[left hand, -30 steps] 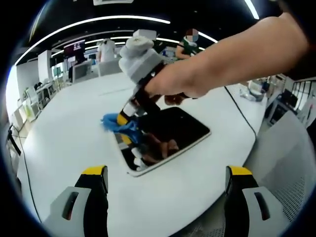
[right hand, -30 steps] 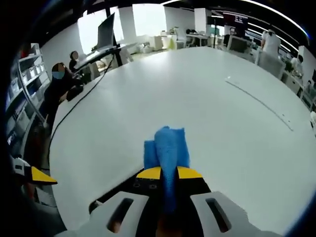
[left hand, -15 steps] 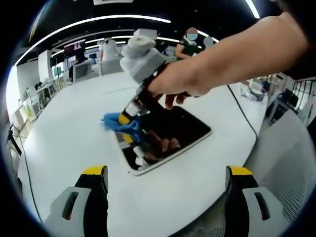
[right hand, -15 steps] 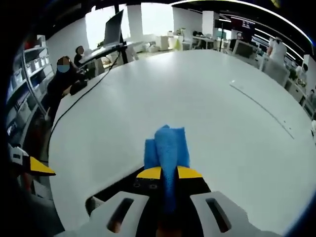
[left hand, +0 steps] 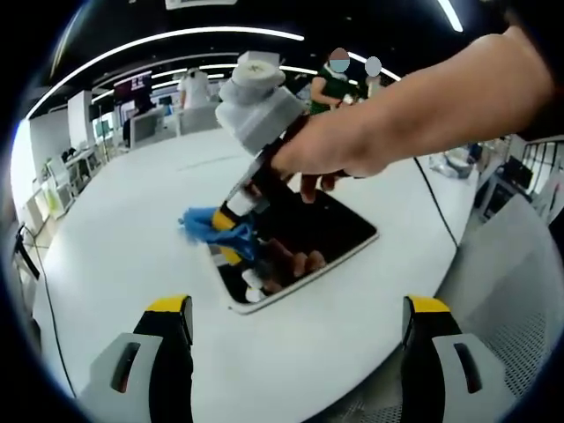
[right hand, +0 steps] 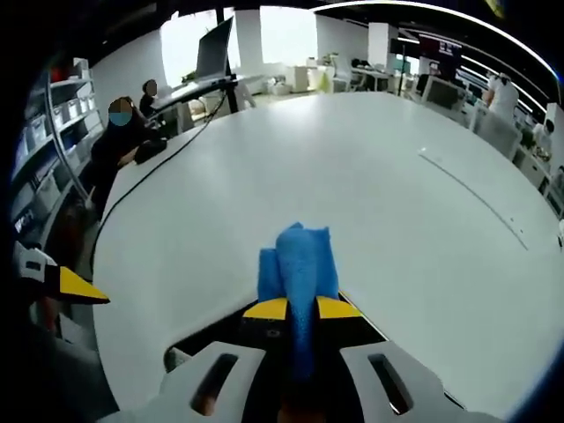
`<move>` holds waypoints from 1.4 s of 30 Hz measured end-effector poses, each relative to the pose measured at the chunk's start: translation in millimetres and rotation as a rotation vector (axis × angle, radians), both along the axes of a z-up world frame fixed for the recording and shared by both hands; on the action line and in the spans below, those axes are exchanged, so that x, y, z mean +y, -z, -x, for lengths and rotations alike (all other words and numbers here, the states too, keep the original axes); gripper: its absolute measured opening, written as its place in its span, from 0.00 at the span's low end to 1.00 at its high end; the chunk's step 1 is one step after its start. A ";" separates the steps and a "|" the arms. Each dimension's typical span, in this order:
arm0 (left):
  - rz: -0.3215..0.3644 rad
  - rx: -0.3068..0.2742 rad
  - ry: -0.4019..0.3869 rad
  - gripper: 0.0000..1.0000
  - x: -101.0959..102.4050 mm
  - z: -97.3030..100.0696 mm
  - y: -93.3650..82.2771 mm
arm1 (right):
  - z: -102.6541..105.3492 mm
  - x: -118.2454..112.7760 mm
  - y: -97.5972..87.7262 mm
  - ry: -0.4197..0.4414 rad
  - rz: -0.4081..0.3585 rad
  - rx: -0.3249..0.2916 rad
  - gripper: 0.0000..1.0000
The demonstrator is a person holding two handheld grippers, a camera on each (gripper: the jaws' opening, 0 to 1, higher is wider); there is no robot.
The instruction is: Wipe the mirror surface with the cleaning cloth until all visible marks leave the cleaned area.
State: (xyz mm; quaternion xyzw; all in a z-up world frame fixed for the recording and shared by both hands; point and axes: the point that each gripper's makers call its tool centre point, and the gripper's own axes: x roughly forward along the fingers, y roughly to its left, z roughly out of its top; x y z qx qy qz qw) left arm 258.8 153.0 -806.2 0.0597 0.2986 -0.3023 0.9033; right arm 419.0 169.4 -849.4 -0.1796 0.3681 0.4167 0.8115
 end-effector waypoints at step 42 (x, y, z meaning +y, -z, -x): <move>-0.020 0.003 -0.018 1.00 1.4 -1.0 1.3 | 43.3 3.1 3.5 -0.182 -0.072 0.014 0.04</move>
